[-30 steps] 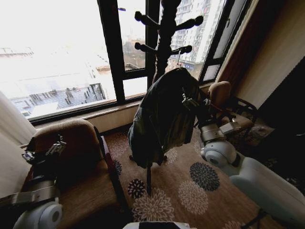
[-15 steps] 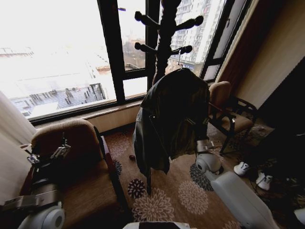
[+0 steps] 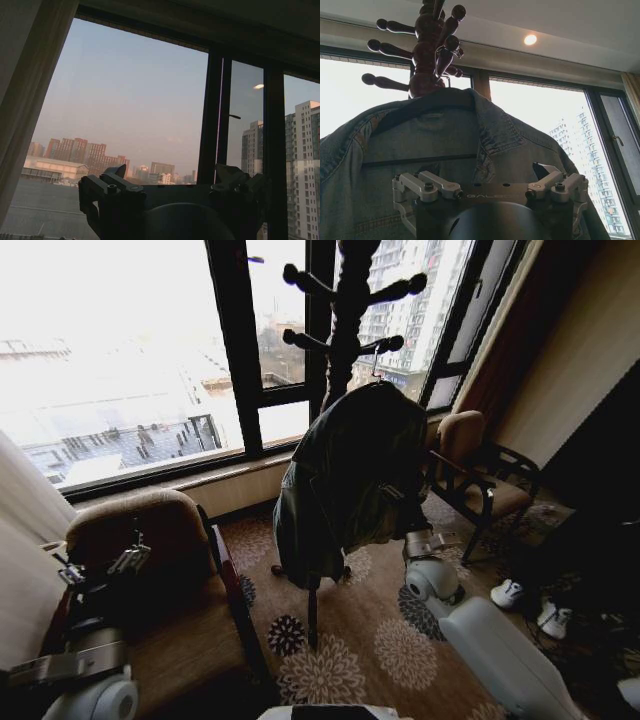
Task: Pick up the clothes from the bed and hang them on the clothes hanger.
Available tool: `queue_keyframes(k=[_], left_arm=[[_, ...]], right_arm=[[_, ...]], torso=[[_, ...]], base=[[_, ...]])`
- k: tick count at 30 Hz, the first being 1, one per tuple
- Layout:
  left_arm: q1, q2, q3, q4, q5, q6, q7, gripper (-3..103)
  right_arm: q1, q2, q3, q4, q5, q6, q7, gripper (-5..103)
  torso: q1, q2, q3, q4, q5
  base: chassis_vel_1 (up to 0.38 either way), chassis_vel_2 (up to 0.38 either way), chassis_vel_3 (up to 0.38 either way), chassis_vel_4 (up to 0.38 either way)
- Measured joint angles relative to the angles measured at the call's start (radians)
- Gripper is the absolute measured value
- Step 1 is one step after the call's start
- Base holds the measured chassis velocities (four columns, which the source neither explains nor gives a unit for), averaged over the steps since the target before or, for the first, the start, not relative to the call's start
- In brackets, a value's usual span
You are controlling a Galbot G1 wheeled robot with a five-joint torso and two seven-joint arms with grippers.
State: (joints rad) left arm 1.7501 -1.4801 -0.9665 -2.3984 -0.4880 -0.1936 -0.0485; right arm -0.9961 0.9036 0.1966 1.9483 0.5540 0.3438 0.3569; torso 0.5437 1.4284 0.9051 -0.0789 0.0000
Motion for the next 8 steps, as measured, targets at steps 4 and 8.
queue_keyframes(k=[4, 8], left_arm=[[0.0, 0.0, 0.0, 0.0, 0.0, 0.0, 0.0, 100], [0.0, 0.0, -0.001, 0.0, 0.0, 0.0, 0.0, 100]], right_arm=[[0.001, -0.001, -0.001, 0.0, 0.001, 0.0, 0.0, 100], [0.001, -0.001, -0.001, 0.001, 0.002, 0.0, 0.001, 100]], torso=[[0.0, 0.0, 0.0, 0.0, 0.0], [0.0, 0.0, 0.0, 0.0, 0.0]], base=[[0.0, 0.0, 0.0, 0.0], [0.0, 0.0, 0.0, 0.0]])
